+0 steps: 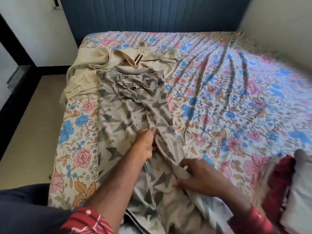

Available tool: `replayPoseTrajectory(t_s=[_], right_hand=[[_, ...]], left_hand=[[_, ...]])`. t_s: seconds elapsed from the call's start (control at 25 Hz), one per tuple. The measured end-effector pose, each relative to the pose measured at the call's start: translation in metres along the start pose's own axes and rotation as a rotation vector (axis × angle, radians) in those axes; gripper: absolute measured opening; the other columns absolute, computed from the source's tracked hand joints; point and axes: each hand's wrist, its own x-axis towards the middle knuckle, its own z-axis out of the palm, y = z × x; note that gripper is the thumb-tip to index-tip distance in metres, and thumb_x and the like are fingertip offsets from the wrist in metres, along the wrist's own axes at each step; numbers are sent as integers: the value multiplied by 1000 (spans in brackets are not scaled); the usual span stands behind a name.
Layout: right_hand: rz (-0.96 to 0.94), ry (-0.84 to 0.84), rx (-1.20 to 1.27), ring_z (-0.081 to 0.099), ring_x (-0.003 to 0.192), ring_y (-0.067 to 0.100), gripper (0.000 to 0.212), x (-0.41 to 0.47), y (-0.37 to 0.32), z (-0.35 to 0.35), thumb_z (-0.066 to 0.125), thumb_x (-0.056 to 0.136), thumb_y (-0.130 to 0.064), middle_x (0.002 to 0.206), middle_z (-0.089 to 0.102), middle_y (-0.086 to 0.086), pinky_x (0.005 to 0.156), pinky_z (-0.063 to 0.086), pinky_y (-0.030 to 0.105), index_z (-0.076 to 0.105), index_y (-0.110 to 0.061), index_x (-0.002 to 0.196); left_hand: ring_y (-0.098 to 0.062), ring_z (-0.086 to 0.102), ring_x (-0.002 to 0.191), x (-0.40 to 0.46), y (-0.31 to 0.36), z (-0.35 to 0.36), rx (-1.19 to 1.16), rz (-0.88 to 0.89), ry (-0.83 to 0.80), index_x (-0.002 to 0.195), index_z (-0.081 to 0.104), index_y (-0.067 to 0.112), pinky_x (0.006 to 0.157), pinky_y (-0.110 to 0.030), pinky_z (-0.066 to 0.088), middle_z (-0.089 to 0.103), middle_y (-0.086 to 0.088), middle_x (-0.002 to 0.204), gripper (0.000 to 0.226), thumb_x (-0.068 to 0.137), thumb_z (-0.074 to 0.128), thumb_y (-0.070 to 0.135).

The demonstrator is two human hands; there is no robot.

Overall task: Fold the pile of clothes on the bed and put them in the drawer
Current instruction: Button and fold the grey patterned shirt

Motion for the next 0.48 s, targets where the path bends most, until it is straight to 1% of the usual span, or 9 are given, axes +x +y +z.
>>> replayPoseTrajectory(t_s=[0.08,0.16,0.2,0.24,0.28,0.32,0.36,0.44,0.48], right_hand=[[12,-27,-119,62,88,14,50,-24,2,9,74,77,-66,94,67,-9,71,45,29,63,-30,110],[20,-33,-158,63,95,19,51,-43,0,10,75,78,-58,101,69,-6,72,42,33,59,-31,118],[18,-15,-137,62,92,20,48,-51,-3,10,74,81,-49,101,68,-6,71,40,32,57,-31,122],[3,30,-130,60,88,19,45,-59,-7,11,71,84,-39,100,66,-6,70,38,31,53,-32,125],[-22,93,-153,58,85,20,42,-65,-16,14,65,88,-29,100,64,-6,70,37,31,49,-31,127],[-62,148,-202,57,85,20,40,-71,-26,18,58,91,-21,104,63,-4,70,37,30,46,-29,128],[-111,176,-254,58,86,21,39,-77,-37,26,53,94,-15,110,61,-3,71,40,30,42,-26,129],[-231,139,-308,62,90,22,41,-91,-59,44,52,96,-13,119,56,0,70,42,30,40,-22,134],[-285,107,-317,62,90,22,43,-97,-68,52,53,96,-12,121,53,1,69,41,30,40,-20,136]], left_hand=[[-28,71,74,-4,-5,-1,0,4,15,102,68,12,73,-44,62,74,-12,85,21,107,48,18],[-28,73,76,-13,-11,-2,6,-5,-17,108,69,12,69,-44,62,76,-12,87,20,104,53,24],[-29,73,84,-21,-14,-2,15,-27,-54,112,70,13,75,-46,62,77,-11,92,26,98,63,33],[-30,73,95,-27,-18,-2,39,-47,-93,115,71,14,87,-50,59,78,-10,99,42,85,77,44],[-32,71,104,-35,-23,-3,72,-52,-130,116,72,15,97,-53,54,78,-10,104,59,69,89,46],[-33,71,105,-43,-27,-4,98,-47,-155,118,71,13,98,-53,54,78,-11,105,66,62,95,37],[-33,74,98,-54,-33,-6,129,-46,-153,119,69,7,91,-48,58,78,-13,102,62,64,95,21],[-30,75,81,-72,-50,-14,236,-18,-101,116,63,1,69,-39,63,76,-15,93,54,67,86,-3],[-30,74,81,-80,-59,-20,315,16,-51,114,62,1,71,-39,64,75,-16,94,54,66,84,-6]])
